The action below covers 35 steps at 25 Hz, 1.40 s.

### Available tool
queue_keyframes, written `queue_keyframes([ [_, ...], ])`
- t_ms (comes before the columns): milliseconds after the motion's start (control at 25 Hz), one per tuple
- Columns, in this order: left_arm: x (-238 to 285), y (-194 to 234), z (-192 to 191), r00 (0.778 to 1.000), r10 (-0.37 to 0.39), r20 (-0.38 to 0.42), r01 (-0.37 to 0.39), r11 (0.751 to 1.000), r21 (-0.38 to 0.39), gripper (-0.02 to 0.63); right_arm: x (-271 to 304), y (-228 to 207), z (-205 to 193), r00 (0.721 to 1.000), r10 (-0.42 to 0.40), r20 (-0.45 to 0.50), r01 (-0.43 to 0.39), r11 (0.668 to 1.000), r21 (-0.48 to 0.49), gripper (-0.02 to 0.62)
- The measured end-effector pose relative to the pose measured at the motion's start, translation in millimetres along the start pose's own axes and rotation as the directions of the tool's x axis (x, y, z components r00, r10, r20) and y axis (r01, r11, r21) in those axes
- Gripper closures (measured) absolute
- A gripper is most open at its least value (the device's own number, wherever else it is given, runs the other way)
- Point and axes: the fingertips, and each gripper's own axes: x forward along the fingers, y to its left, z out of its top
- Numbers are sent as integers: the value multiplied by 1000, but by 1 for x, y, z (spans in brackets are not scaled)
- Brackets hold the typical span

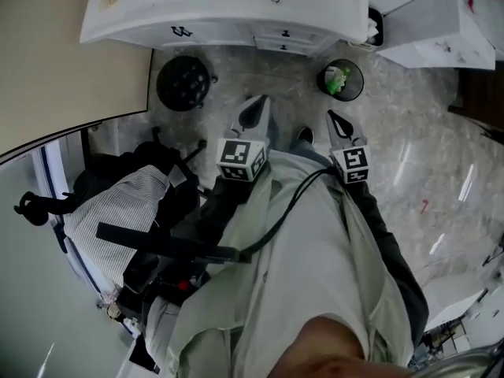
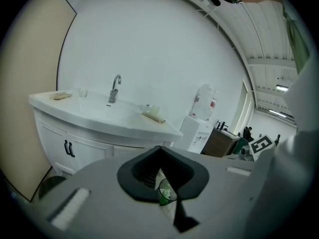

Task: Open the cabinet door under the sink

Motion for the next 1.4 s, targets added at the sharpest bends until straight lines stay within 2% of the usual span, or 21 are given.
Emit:
queue_keyframes([
  [200,13,55,23,1000,-10,5,10,1000,12,598,60,18,34,1000,-2,25,4,997,-75,594],
  [360,24,90,32,1000,-18,0,18,999,48,598,100,19,60,998,-5,62,18,977,-213,594],
  [520,31,113,24,1000,-12,-26,14,997,73,598,140,7,63,1000,2,14,2,941,-338,594],
  [680,31,130,1,996,36,-79,-31,997,64,598,177,-14,57,999,-26,-30,12,919,-395,594],
  [840,38,147,-35,987,123,-107,-119,992,45,598,216,-36,49,998,-64,-19,51,920,-389,594],
  [1040,60,161,-83,979,194,-59,-196,980,-22,598,264,-42,29,991,27,130,17,945,-326,582],
  [1200,71,171,-121,962,267,-60,-272,954,-122,598,298,-52,4,996,-10,90,36,956,-292,528],
  [1280,81,172,-131,959,278,-52,-283,947,-154,598,312,-63,-6,995,-28,94,51,965,-259,509],
  [1400,107,172,-139,966,256,-19,-256,955,-148,598,315,-75,-16,987,-76,141,99,981,-169,509],
])
